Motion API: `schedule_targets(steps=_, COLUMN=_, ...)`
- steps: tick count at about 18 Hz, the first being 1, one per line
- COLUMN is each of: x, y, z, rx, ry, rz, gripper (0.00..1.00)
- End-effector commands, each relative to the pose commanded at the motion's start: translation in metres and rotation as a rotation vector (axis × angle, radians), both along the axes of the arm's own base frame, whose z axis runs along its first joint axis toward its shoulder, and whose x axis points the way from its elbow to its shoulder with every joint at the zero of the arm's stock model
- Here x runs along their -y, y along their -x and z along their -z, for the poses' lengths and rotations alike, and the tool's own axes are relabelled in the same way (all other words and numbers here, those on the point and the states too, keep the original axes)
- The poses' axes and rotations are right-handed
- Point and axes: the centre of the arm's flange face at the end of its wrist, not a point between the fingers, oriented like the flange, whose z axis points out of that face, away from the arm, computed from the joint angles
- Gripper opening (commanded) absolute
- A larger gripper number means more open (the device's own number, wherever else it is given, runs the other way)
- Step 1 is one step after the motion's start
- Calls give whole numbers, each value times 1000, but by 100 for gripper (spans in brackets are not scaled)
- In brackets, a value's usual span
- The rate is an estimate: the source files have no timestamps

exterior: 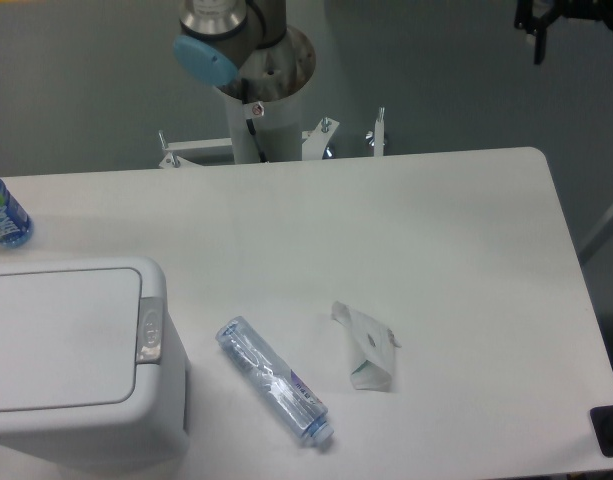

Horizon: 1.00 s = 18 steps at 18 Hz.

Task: Open the trash can
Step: 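Move the gripper down toward the white trash bin's lid edge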

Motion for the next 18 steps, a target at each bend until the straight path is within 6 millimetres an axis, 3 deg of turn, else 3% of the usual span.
schedule_targets(steps=4, x=-8, y=-2, z=0, rx=10, ry=-12, rz=-23, gripper=100)
schedule_targets(steps=6, x=-28, y=-9, z=1, rx=40, ry=-46, rz=-100, gripper=100)
schedule_targets(steps=11, x=-117, y=-29, z=15, rx=108, ry=-191, rz=-351, gripper=100)
schedule_targets(steps=18, x=-234, y=-93, z=36, rx=259, ry=-281, rz=-505, gripper=100)
